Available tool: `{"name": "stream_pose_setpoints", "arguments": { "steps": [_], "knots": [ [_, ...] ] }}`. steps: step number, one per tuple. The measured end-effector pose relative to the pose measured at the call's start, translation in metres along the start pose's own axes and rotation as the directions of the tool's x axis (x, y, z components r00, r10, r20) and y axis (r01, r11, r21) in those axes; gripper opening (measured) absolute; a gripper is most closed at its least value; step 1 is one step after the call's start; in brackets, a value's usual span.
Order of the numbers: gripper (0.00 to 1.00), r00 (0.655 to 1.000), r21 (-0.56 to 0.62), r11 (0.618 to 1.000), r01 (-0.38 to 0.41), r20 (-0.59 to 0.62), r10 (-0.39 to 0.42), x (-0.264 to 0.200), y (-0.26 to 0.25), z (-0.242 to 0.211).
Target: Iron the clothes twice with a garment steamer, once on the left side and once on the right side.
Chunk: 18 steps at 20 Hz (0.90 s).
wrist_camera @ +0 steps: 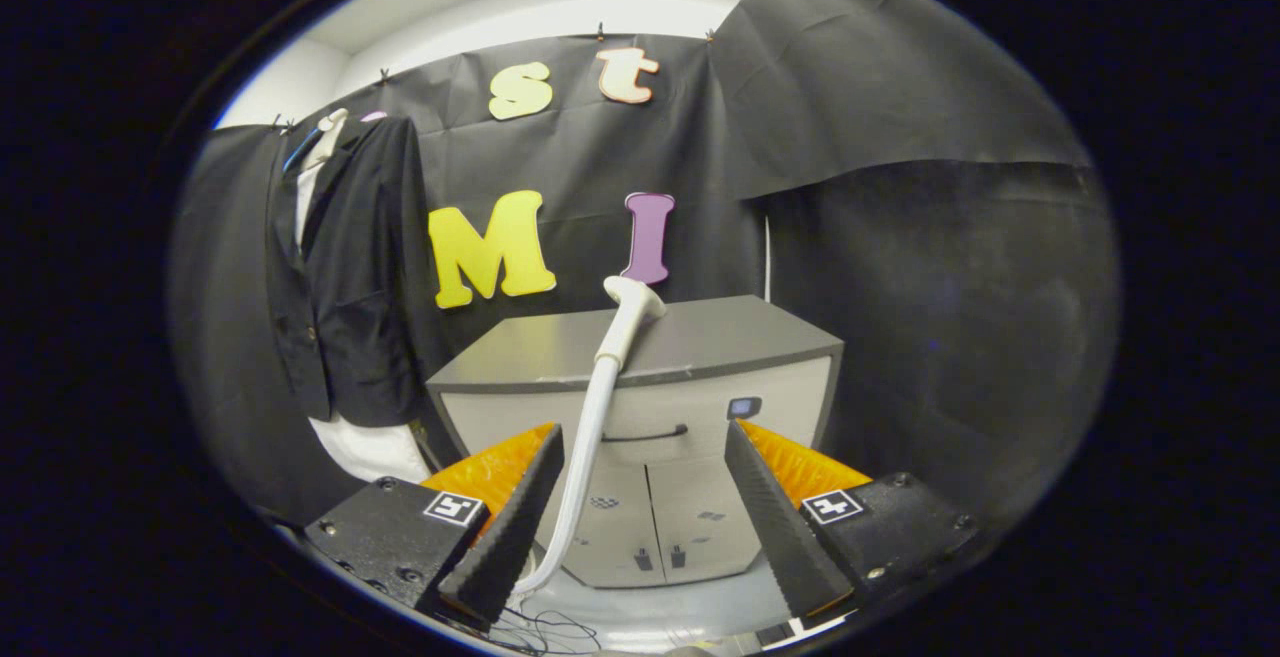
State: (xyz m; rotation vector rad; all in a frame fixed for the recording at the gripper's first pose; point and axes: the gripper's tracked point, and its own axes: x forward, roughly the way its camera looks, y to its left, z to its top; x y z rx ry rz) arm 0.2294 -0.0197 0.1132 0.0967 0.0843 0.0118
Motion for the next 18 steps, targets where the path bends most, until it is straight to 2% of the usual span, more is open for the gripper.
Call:
{"name": "stream_pose_setpoints", "arguments": {
  "steps": [5,10,16,18],
  "knots": [
    [1.00,0.998,-0.020,0.999,-0.051,-0.027,0.050,0.089,0.003,0.034],
    [1.00,0.991,-0.010,0.995,-0.103,-0.083,0.101,0.164,0.015,0.050],
    [0.99,0.977,0.014,0.991,-0.131,-0.166,0.131,0.220,0.029,0.035],
    [0.95,0.971,0.020,0.990,-0.142,-0.190,0.143,0.230,0.033,0.030]
  ]
}}
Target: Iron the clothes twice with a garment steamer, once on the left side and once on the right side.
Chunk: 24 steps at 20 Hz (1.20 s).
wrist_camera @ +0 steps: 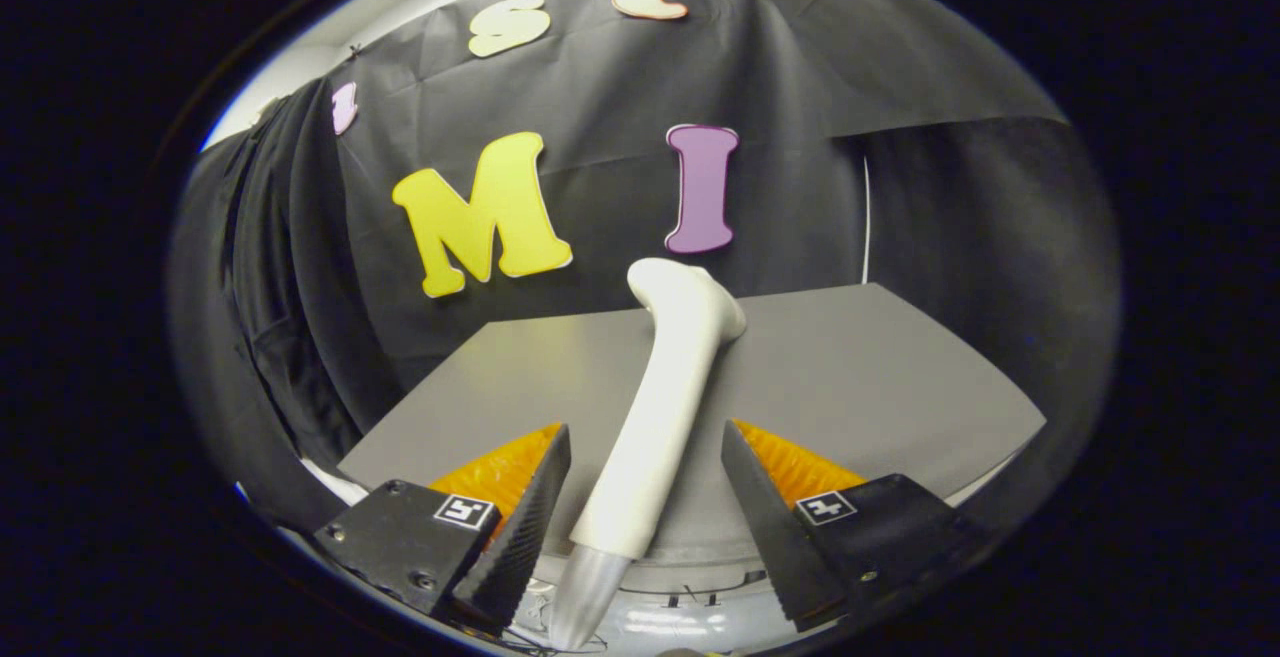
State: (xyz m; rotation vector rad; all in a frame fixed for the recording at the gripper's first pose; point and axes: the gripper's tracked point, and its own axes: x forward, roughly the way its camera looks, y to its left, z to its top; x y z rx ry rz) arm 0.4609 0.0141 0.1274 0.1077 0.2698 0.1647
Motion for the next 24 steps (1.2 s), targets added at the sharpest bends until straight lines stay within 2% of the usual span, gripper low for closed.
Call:
{"name": "stream_pose_setpoints", "arguments": {
  "steps": [4,6,7,10,12,16,24],
  "knots": [
    [0.79,0.999,-0.002,0.999,-0.032,-0.018,0.032,0.015,0.004,-0.002],
    [0.73,0.999,0.042,0.999,-0.027,-0.018,0.027,0.020,-0.001,0.000],
    [0.64,0.999,0.061,0.998,-0.028,-0.012,0.029,0.021,-0.001,0.005],
    [0.55,0.998,0.116,0.991,-0.060,0.005,0.060,0.023,0.005,0.003],
    [0.48,0.998,0.220,0.974,-0.056,0.041,0.048,0.021,0.007,0.007],
    [0.38,0.993,0.281,0.959,-0.021,0.120,-0.013,0.013,-0.001,0.009],
    [0.37,0.981,0.322,0.947,-0.008,0.185,-0.054,-0.025,-0.005,0.013]
  ]
}}
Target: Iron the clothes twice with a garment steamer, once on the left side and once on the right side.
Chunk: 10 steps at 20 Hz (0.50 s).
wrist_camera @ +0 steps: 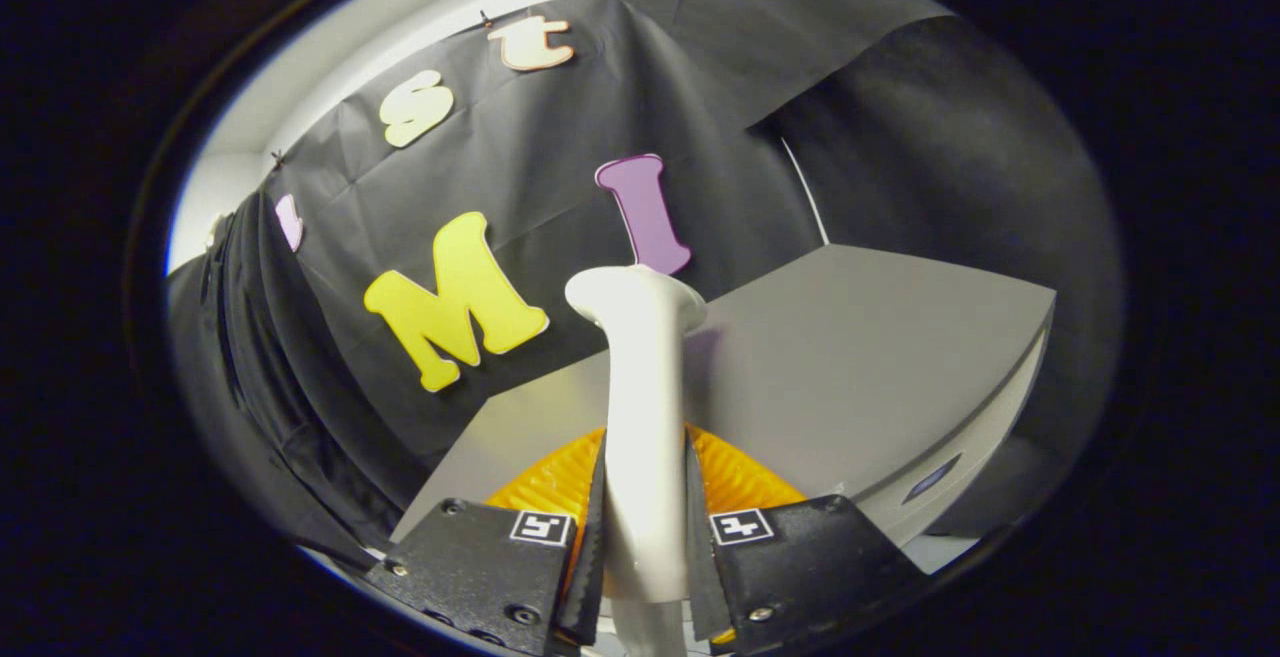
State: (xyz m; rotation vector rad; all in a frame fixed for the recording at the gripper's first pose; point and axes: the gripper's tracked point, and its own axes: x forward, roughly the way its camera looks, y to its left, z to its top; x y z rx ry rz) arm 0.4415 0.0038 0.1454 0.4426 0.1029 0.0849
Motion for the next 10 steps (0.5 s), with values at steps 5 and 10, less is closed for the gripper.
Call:
{"name": "stream_pose_setpoints", "arguments": {
  "steps": [5,10],
  "knots": [
    [0.37,0.997,-0.078,0.997,0.006,0.075,0.000,-0.038,0.043,0.032],
    [0.37,0.990,-0.102,0.995,-0.006,0.137,0.020,-0.077,0.107,0.054]
  ]
}}
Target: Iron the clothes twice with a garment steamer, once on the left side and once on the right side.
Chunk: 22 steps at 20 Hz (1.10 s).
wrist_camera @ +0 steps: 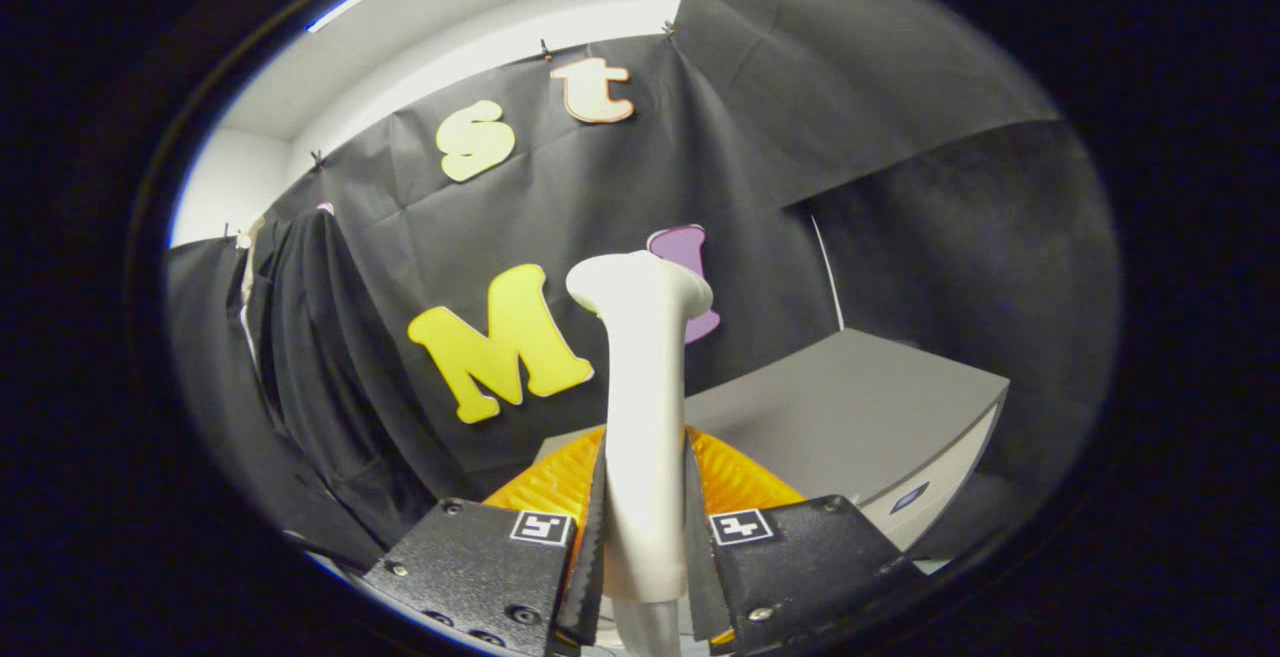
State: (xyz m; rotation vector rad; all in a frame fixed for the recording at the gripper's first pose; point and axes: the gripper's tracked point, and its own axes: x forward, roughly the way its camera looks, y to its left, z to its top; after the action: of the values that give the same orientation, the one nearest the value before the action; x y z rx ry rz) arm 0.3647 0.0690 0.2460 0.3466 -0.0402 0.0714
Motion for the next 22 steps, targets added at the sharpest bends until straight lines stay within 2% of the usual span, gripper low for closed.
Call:
{"name": "stream_pose_setpoints", "arguments": {
  "steps": [4,11,22],
  "knots": [
    [0.37,0.998,-0.023,0.998,-0.051,0.035,0.052,-0.023,0.067,0.019],
    [0.37,0.976,-0.099,0.978,-0.186,0.099,0.196,-0.071,0.197,0.042],
    [0.37,0.928,-0.165,0.920,-0.355,0.058,0.369,-0.085,0.356,0.030]
  ]
}}
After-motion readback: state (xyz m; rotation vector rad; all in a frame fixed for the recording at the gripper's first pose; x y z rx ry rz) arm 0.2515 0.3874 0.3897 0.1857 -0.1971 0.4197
